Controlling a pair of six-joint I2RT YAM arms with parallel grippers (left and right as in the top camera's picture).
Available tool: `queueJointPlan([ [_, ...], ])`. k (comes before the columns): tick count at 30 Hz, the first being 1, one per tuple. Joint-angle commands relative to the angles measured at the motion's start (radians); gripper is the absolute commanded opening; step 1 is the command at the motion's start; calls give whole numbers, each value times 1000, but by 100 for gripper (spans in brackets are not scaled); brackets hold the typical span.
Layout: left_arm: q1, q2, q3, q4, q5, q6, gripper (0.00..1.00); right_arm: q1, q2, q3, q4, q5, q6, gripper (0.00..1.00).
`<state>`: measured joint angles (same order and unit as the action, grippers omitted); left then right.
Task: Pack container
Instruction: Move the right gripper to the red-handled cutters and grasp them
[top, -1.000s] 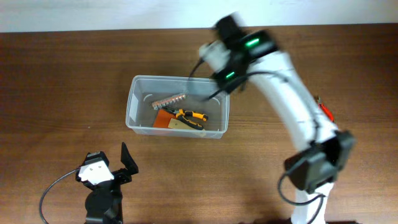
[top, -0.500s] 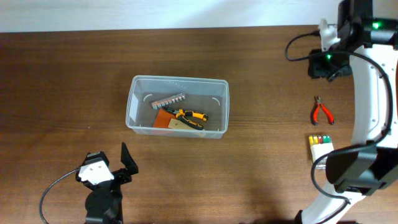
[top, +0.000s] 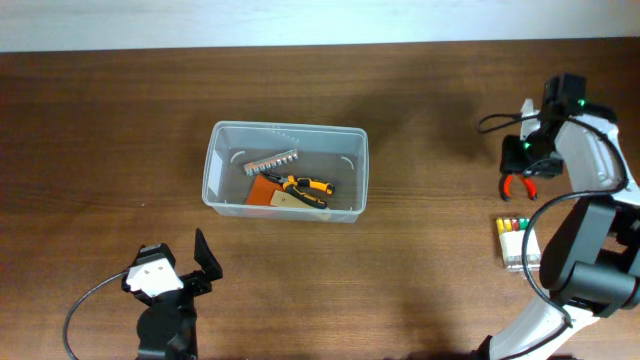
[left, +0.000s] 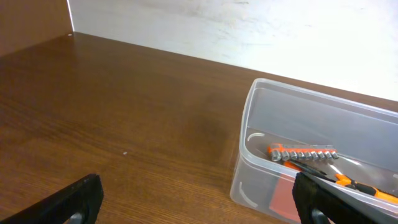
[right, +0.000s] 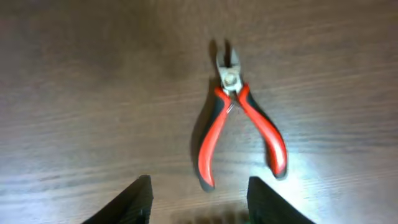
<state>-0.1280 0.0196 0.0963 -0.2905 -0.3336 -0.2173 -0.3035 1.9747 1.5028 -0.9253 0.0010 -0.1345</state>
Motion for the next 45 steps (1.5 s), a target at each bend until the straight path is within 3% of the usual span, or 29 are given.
queueJointPlan([
  [1,-3,-8,-3,-1,-3,9,99,1,-3,-83,58,8,14,49],
  [17,-3,-8,-3,-1,-3,9,99,1,25,-156,179,64,118,48],
  [36,-3,-8,-3,-1,-3,9,99,1,91,-158,215,72,125,47],
  [38,-3,-8,-3,-1,-3,9,99,1,91,-158,215,71,125,40],
  [41,-3,-8,-3,-1,-3,9,99,1,91,-158,216,71,124,11],
  [43,-3,-8,-3,-1,-3,9,99,1,91,-158,215,71,113,4],
  [45,-3,-8,-3,-1,-3,9,99,1,91,-158,214,71,113,4],
])
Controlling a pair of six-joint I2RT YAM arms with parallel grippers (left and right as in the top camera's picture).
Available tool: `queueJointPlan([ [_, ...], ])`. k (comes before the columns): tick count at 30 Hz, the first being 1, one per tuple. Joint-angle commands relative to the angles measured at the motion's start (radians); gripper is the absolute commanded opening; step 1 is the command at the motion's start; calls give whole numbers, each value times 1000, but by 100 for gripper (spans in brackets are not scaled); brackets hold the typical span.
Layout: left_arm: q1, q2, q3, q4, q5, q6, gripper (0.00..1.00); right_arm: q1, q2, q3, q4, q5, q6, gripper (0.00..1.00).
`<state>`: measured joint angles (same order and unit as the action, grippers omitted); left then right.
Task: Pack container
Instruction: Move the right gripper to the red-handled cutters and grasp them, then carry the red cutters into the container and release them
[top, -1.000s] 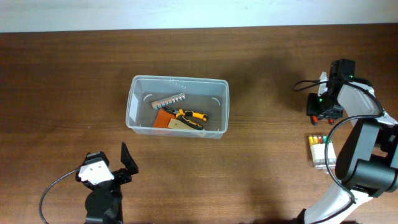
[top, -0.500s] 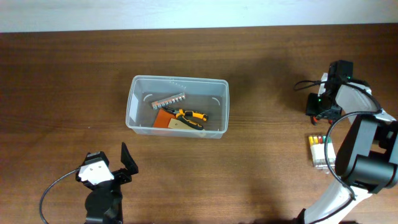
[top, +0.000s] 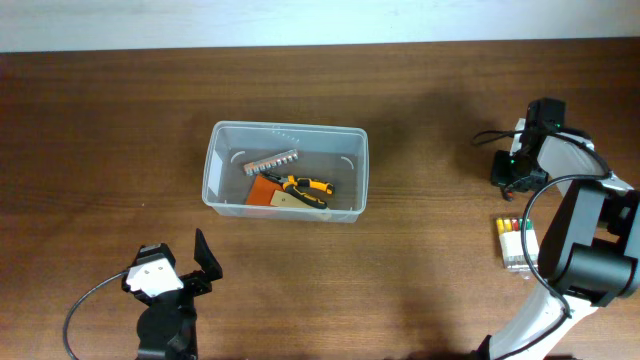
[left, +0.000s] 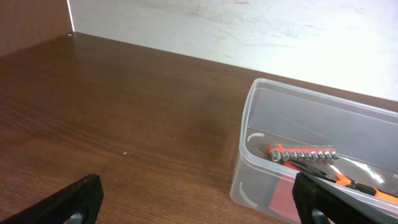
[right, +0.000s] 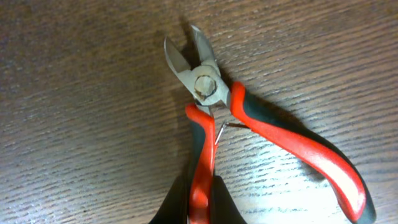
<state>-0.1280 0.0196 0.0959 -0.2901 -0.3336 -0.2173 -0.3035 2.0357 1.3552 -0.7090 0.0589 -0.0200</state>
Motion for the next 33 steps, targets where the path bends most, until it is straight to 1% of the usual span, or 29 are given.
queueJointPlan([
  [1,-3,-8,-3,-2,-3,9,99,1,30,-10,-6,13,-2,4],
  [5,-3,-8,-3,-2,-3,9,99,1,25,18,-25,-14,-8,4],
  [10,-3,-8,-3,-2,-3,9,99,7,-25,137,-61,-72,-8,4],
  [15,-3,-8,-3,-2,-3,9,99,49,-64,349,-167,-105,-11,4],
  [17,-3,-8,-3,-2,-3,9,99,90,-66,457,-231,-121,-55,4],
  [19,-3,-8,-3,-2,-3,9,99,145,-66,567,-295,-119,-82,4],
  [21,-3,-8,-3,-2,-3,9,99,231,-66,696,-370,-123,-126,4],
  [25,-3,-8,-3,-2,-3,9,99,388,-66,851,-460,-122,-194,4],
  [28,-3,-8,-3,-2,-3,9,99,494,-66,890,-481,-110,-216,4],
  [30,-3,-8,-3,-2,-3,9,99,562,-66,890,-493,-88,-216,4],
  [31,-3,-8,-3,-2,-3,9,99,624,-64,883,-508,-89,-216,4],
  [33,-3,-8,-3,-2,-3,9,99,678,-63,872,-515,-89,-228,4],
])
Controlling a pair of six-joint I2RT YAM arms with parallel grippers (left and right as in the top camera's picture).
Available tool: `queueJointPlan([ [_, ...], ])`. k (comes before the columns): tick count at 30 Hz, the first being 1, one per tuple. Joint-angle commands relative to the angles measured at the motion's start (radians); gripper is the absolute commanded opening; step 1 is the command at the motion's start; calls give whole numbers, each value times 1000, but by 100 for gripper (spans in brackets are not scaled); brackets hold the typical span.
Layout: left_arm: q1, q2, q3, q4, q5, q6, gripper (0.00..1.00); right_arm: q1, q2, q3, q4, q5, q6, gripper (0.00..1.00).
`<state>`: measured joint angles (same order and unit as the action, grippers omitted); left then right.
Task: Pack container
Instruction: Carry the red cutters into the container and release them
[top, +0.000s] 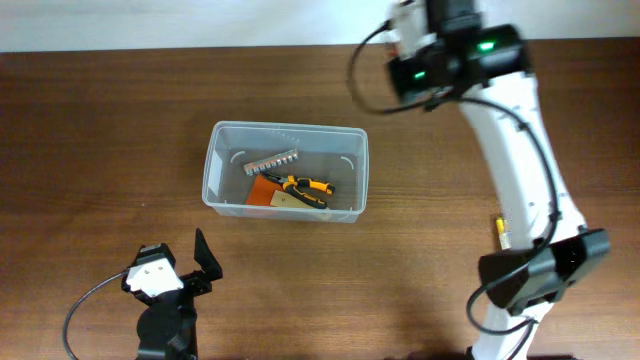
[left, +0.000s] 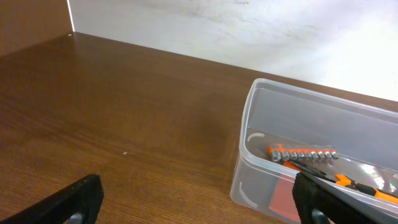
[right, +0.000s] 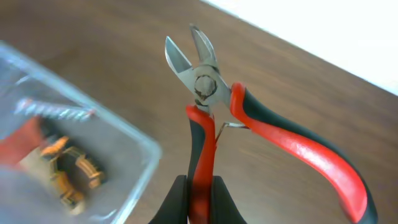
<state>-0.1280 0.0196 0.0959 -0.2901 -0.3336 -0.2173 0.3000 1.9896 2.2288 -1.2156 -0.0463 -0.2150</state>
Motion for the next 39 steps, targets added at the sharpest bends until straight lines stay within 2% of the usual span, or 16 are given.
queueJointPlan([
  [1,-3,-8,-3,-2,-3,9,99,113,-14,-8,-14,17,-53,4],
  [5,-3,-8,-3,-2,-3,9,99,222,10,-12,-39,22,-137,4],
  [11,-3,-8,-3,-2,-3,9,99,357,83,-40,-46,32,-140,4],
  [25,-3,-8,-3,-2,-3,9,99,367,322,-84,23,29,-140,4],
  [31,-3,-8,-3,-2,-3,9,99,367,366,-84,22,20,-140,6],
  [32,-3,-8,-3,-2,-3,9,99,367,366,-84,22,20,-140,15],
  [33,-3,-8,-3,-2,-3,9,99,367,366,-84,22,20,-140,40],
  [34,-3,-8,-3,-2,-3,9,99,367,365,-84,21,21,-140,46],
  [39,-3,-8,-3,-2,-3,9,99,364,314,-51,-45,41,-92,59],
])
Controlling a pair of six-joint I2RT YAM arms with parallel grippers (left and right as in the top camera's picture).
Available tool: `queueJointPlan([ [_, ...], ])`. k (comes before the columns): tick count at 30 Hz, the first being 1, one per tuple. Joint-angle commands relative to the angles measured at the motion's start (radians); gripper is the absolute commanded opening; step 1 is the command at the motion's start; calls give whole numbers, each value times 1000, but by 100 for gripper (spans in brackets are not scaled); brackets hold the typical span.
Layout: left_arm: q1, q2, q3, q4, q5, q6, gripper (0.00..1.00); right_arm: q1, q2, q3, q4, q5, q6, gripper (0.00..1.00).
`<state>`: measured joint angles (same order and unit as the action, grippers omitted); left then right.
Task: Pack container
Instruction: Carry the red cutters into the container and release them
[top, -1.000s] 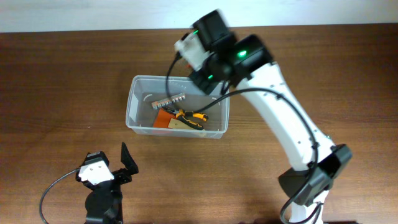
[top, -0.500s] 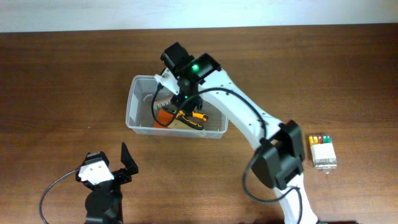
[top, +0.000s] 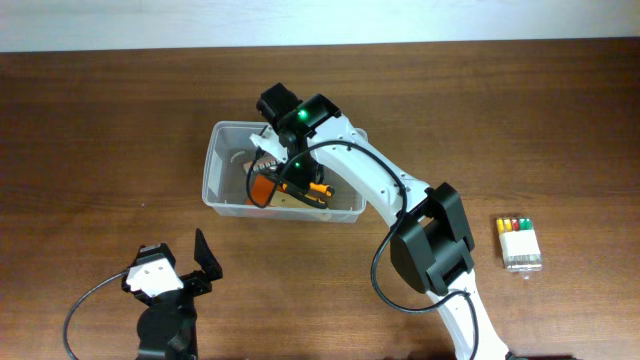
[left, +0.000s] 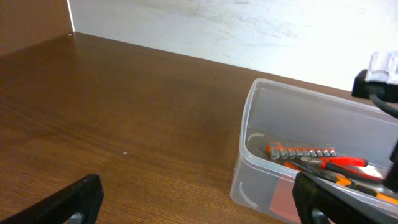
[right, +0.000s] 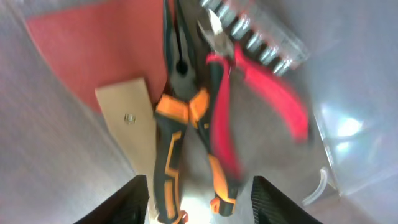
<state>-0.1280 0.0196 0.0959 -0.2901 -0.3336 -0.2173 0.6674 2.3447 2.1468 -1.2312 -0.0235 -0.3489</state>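
The clear plastic container (top: 330, 129) stands left of the table's middle. My right gripper (right: 202, 205) hangs inside it, open, fingers (right: 140, 199) wide apart. Just below the fingers, blurred, are the red-handled cutters (right: 261, 87), loose from them and beside the orange-and-black pliers (right: 177, 127). A strip of screwdriver bits (right: 255, 31) and a red card (right: 93, 50) also lie in the box. The left wrist view shows the cutters (left: 345, 163) through the container wall. My left gripper (left: 196, 211) is open near the table's front left, holding nothing.
A small pack of coloured markers (top: 520, 242) lies on the table at the right. The right arm (top: 370, 190) stretches over the container's right half. A white wall edge (top: 320, 20) runs along the back of the brown table.
My right gripper was shut on the red cutters, high above the container's right side. Now it is inside the container, open, and the cutters are out of its fingers. The left arm is unchanged.
My right gripper was open above the red cutters lying at the table's right. Then it was shut on one handle, on the table. Then it held them up near the container. Now the cutters are in the container and the gripper is open.
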Motion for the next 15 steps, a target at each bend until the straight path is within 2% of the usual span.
queueJointPlan([
  [1,-3,-8,-3,-2,-3,9,99,-7,-58,49,-42,26,66,68],
  [4,-3,-8,-3,-2,-3,9,99,-25,-111,108,-66,53,156,78],
  [5,-3,-8,-3,-2,-3,9,99,-40,-139,138,-66,60,217,84],
  [6,-3,-8,-3,-2,-3,9,99,-50,-155,155,-64,59,253,96],
  [7,-3,-8,-3,-2,-3,9,99,-73,-184,191,-63,58,325,99],
  [13,-3,-8,-3,-2,-3,9,99,-212,-279,320,-80,44,376,99],
  [15,-3,-8,-3,-2,-3,9,99,-293,-322,353,-114,63,489,98],
])
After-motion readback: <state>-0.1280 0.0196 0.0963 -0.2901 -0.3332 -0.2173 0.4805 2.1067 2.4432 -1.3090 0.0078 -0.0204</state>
